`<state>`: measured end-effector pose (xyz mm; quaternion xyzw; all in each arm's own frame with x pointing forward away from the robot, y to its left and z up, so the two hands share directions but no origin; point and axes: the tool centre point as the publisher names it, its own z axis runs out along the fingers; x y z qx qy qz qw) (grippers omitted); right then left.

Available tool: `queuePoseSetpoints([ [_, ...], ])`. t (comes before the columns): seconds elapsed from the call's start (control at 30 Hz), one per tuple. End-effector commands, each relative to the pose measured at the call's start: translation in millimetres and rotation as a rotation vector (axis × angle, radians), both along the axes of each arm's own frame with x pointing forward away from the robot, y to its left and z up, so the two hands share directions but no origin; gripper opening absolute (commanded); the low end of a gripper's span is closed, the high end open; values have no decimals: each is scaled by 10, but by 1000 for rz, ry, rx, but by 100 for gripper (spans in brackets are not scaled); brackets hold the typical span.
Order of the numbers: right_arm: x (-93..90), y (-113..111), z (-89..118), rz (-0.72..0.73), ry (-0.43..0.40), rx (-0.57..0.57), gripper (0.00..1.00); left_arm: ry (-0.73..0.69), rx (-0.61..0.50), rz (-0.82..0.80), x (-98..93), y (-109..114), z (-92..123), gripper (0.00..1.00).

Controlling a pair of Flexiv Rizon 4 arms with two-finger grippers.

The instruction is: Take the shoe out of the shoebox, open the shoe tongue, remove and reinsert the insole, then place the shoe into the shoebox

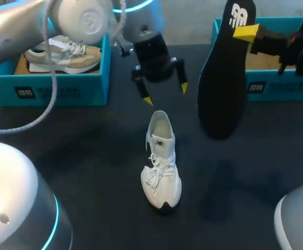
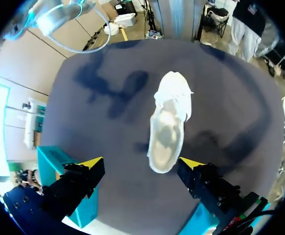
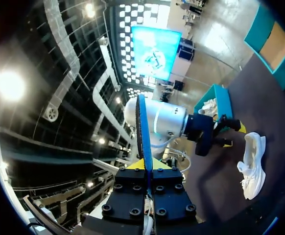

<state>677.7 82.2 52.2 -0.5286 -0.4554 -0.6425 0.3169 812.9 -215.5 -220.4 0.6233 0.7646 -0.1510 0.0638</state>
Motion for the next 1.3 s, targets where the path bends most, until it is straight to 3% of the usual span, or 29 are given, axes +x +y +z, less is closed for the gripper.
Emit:
queuePoseSetpoints([
  [0.03,148,-74,55,79,60,-46,0,-76,-340,26,-67,58,111,100],
  [0.23,249,-184,14,99,137,-64,0,-142,-491,-23,-142,42,412,100],
  [0.7,374,-244,-203,63,282,-44,0,-327,-672,-127,-175,-146,911,100],
  [0.97,488,-252,-341,3,330,-23,0,-400,-805,-173,-187,-137,1116,100],
  [1.3,621,-185,-465,25,403,30,0,-366,-936,-308,-243,-124,1250,100],
])
